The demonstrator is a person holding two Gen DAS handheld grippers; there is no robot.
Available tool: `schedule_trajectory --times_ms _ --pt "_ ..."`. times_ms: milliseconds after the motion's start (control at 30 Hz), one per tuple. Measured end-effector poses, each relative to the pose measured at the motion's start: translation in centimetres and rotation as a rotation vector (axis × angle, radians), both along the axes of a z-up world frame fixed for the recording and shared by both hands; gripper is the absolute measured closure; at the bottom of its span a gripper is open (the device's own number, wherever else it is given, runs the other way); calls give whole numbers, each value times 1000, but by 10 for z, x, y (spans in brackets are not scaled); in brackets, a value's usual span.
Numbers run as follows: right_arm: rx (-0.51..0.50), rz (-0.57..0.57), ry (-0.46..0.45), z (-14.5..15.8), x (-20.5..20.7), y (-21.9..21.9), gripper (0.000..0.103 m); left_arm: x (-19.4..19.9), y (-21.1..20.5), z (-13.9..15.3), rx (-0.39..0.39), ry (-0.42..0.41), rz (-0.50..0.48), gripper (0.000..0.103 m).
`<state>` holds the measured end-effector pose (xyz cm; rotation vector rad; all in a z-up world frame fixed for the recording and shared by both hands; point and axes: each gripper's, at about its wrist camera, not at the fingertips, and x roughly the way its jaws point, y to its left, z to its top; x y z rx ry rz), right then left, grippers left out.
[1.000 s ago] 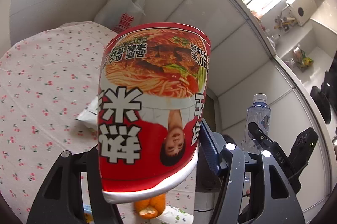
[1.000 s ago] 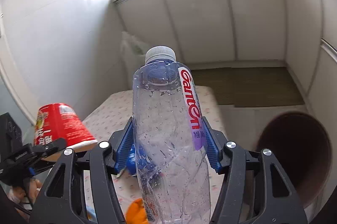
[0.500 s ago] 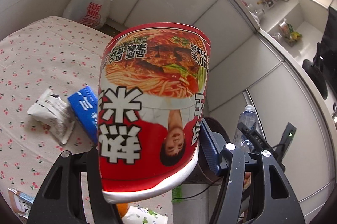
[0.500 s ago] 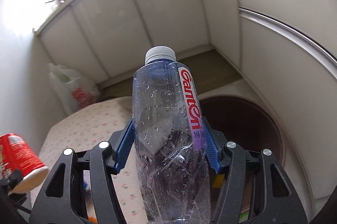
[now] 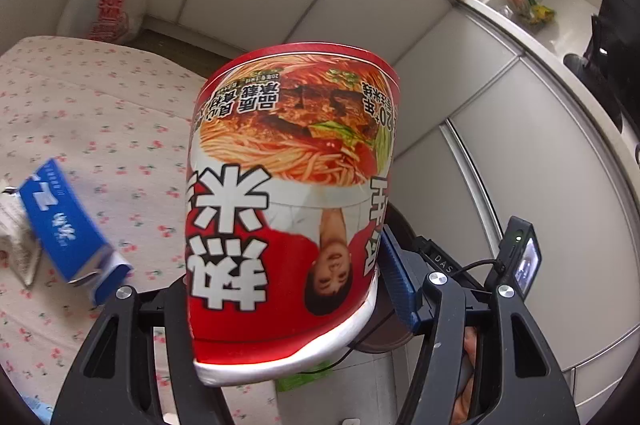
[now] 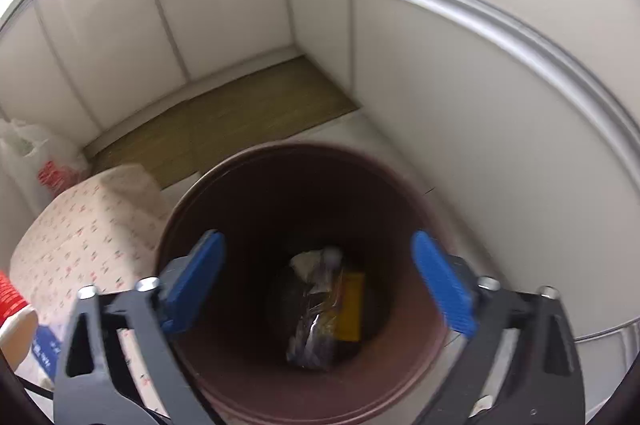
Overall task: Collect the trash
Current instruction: 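Drop the plastic bottle into the brown bin by opening the right gripper, then drop the red noodle cup into the bin by opening the left gripper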
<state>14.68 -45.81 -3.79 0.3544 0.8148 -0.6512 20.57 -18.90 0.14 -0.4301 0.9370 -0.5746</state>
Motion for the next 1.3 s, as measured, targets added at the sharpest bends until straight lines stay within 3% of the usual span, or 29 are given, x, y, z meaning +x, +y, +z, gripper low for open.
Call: schedule_trajectory --times_ms 100,300,633,833,1300 --pt "-14 -69 1 5 -9 -15 7 3 -26 -3 7 2 -48 42" --pt "62 -145 -34 -1 -26 -45 7 10 -85 -21 54 26 -145 42" --pt "104 -193 -71 0 -38 -63 7 22 -135 -57 118 127 -201 35" --pt "97 -156 -63 1 -29 -52 7 17 -126 -52 152 92 -167 32" --pt "27 36 -48 14 6 22 7 16 -48 -37 209 59 20 31"
